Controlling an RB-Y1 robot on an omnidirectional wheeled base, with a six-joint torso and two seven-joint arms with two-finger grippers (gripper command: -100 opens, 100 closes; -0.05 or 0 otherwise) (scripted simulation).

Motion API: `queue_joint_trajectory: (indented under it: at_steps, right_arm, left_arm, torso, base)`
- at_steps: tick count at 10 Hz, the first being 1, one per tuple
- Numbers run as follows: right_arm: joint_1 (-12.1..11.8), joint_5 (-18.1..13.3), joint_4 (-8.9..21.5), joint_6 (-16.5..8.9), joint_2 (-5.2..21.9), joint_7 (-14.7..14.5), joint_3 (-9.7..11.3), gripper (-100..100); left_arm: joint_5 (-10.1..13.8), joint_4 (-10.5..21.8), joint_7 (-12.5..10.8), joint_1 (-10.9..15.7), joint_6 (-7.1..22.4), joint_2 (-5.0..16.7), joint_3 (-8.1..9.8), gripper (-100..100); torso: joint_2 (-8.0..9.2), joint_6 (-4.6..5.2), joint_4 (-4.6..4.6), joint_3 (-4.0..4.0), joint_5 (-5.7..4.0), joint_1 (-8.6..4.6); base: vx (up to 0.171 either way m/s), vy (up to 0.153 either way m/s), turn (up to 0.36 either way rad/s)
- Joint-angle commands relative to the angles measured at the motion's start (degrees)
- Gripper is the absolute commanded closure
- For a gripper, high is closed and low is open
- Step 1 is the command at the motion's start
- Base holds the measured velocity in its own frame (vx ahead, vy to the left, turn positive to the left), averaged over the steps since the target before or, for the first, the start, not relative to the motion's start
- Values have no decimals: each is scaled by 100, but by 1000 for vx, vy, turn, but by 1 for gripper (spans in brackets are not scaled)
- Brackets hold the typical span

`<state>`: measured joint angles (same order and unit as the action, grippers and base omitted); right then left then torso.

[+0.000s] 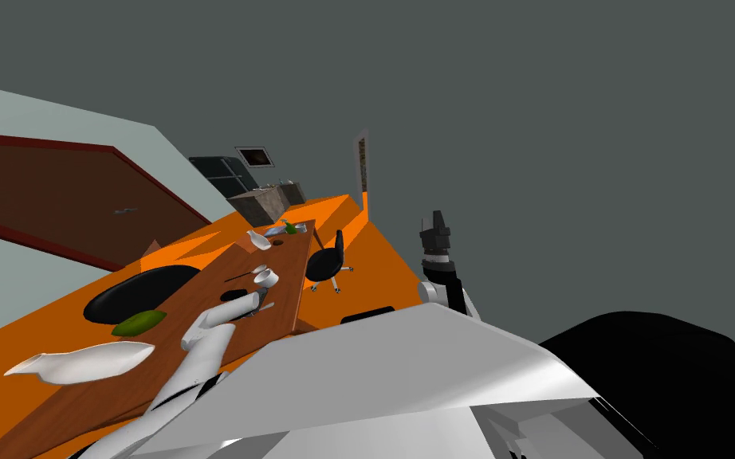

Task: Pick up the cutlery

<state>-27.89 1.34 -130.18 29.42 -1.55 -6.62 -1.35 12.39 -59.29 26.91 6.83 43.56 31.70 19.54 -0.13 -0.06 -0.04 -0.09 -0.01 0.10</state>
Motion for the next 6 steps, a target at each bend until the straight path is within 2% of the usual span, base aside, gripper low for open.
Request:
queue_joint_trajectory:
  at_steps: [1, 2, 4, 5, 6]
  right_arm:
    - [0, 0, 0, 0, 0, 0, 0, 0]
    - [0, 0, 0, 0, 0, 0, 0, 0]
    - [0, 0, 0, 0, 0, 0, 0, 0]
    - [0, 0, 0, 0, 1, 0, -1, 0]
    - [0, 0, 0, 0, 0, 0, 0, 0]
  left_arm:
    - [59, 243, 78, 38, 202, 10, 119, -100]
    - [59, 243, 78, 38, 202, 10, 119, -100]
    - [131, 681, 177, 142, 500, 0, 305, -100]
    - [131, 681, 177, 142, 500, 0, 305, -100]
    - [165, 881, 221, 185, 628, -12, 393, -100]
  torso:
    - [0, 0, 0, 0, 0, 0]
    - [-2, -1, 0, -1, 1, 1]
    - [-1, 0, 0, 0, 1, 5]
    - [-10, 0, -2, -5, 4, 15]
    - [-5, 0, -1, -3, 3, 12]
  base:
    - [77, 19, -6]
    - [61, 16, 1]
    - [87, 44, 7]
    - [80, 45, -3]
    - [63, 39, 9]
